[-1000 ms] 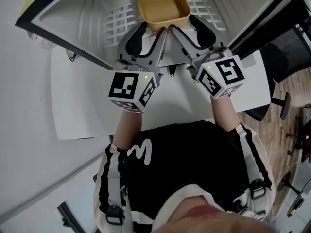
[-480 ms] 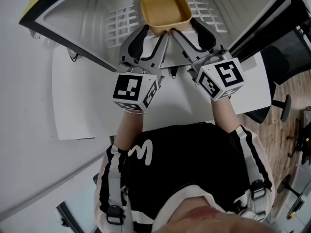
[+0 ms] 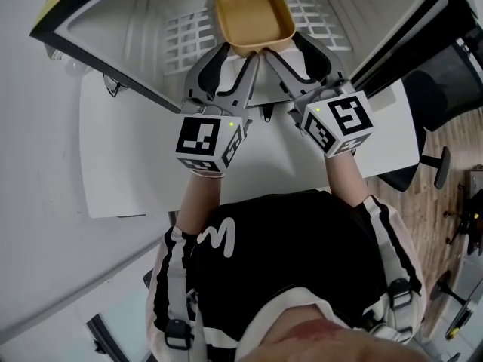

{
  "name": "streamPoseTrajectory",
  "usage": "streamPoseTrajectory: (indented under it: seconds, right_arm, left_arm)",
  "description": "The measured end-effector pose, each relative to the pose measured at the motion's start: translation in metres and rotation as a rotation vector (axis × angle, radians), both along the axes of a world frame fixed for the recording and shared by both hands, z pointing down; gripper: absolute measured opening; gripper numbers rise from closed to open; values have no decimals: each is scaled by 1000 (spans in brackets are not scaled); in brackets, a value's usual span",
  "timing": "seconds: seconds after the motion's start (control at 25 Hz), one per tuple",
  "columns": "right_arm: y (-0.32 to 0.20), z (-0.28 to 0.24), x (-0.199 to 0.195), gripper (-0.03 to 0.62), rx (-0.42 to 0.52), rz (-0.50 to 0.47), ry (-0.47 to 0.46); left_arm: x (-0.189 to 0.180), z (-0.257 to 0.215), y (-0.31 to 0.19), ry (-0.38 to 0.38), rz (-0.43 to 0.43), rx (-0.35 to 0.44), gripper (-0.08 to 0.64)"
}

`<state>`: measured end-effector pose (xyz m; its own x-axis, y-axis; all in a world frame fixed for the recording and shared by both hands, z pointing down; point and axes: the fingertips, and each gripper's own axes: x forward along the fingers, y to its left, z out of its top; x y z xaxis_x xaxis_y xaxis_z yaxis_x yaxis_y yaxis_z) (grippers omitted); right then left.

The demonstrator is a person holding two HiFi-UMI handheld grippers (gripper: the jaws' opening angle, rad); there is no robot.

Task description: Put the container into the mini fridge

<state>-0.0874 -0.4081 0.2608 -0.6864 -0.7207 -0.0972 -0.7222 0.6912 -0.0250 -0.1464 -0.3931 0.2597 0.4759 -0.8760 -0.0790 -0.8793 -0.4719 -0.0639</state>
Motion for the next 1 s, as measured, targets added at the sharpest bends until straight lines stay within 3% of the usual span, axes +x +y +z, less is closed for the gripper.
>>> streamPoseTrajectory:
  seconds: [1.0]
  right_arm:
    - [25,-1,11,253,34,1,-41]
  left_arm:
    - [-1,-1,25,24,-27,52,193]
